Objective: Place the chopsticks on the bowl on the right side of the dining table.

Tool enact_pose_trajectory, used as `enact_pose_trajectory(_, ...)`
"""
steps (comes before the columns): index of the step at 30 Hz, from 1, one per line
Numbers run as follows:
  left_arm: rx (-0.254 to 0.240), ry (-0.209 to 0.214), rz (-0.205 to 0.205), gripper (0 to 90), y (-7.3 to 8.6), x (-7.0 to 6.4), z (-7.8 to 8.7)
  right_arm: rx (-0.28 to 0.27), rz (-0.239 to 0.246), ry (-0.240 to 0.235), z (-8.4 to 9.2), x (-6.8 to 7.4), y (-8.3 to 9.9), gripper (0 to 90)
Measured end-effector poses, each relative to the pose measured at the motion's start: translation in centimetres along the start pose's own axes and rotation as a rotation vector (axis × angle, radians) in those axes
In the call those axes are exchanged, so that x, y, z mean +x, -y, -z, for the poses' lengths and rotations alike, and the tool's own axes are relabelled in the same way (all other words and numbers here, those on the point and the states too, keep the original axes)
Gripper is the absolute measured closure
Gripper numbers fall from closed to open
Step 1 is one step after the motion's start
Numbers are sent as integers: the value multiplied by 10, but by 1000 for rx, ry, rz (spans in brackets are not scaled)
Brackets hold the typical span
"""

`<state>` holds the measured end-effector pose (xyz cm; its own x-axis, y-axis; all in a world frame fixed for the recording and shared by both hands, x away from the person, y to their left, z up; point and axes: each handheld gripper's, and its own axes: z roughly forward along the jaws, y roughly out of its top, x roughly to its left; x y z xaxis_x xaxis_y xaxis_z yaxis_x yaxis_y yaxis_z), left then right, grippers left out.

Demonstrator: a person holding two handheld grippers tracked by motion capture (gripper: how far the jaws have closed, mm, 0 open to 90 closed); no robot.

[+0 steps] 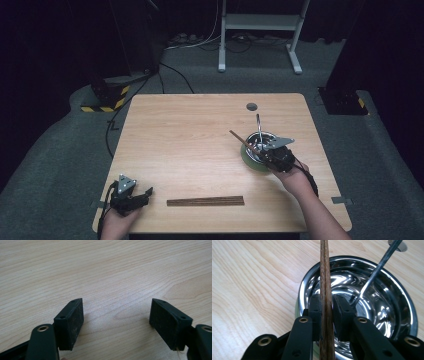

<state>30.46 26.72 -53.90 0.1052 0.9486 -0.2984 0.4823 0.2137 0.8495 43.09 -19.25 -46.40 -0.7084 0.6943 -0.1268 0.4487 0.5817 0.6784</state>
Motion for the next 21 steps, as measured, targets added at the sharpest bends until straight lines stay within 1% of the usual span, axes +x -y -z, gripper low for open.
enact_pose_trajectory(1, 6, -1, -12, 275, 0, 1, 0, -3, 5, 4, 0, 0, 0, 773)
enact_pose_trajectory(2, 9, -2, -14, 275, 0, 1, 1, -3, 8, 9, 0, 1, 1, 773)
enact_pose_trajectory(3, -7, 1, 1, 275, 0, 0, 0, 1, 4, 6, 1, 1, 1, 773)
enact_pose_trajectory(4, -4, 0, 6, 275, 0, 0, 0, 0, 4, 8, 1, 0, 1, 773)
enact_pose_trajectory(6, 6, -2, -11, 275, 0, 1, 0, 3, 0, 4, 2, -1, 2, 773)
enact_pose_trajectory(7, -5, 2, 5, 275, 0, 0, 0, 0, -2, 5, 2, -1, 3, 772)
enact_pose_trajectory(9, -4, 1, -2, 275, 0, 0, 0, -10, -4, 9, 2, 0, 4, 772)
enact_pose_trajectory(10, -2, 1, -6, 275, 0, 0, 0, -4, 1, -3, 3, -1, 4, 772)
enact_pose_trajectory(11, 4, -1, -9, 275, 0, 1, 0, -5, 4, -6, 3, 0, 5, 772)
enact_pose_trajectory(12, 1, 1, -2, 275, 0, 0, 0, -6, 7, -6, 4, 0, 5, 772)
enact_pose_trajectory(13, -1, 0, -6, 275, 0, 0, 0, -7, 4, -6, 4, 0, 5, 772)
enact_pose_trajectory(14, -6, 0, 7, 275, 0, 0, 0, -6, 4, -10, 5, 1, 5, 772)
enact_pose_trajectory(16, 8, -2, -14, 275, 0, 1, 1, -9, 11, -12, 5, 1, 5, 771)
enact_pose_trajectory(17, 3, -1, -3, 275, 0, 0, 0, -9, 8, -12, 6, 1, 5, 771)
enact_pose_trajectory(19, -7, 0, 7, 275, 0, -1, 0, -10, 8, -12, 6, 1, 5, 769)
enact_pose_trajectory(20, 0, 0, 1, 275, 0, 0, 0, -17, 4, -6, 5, 2, 5, 766)
enact_pose_trajectory(21, -1, 1, 2, 275, 0, 0, 0, -14, 7, -11, 6, 1, 5, 759)
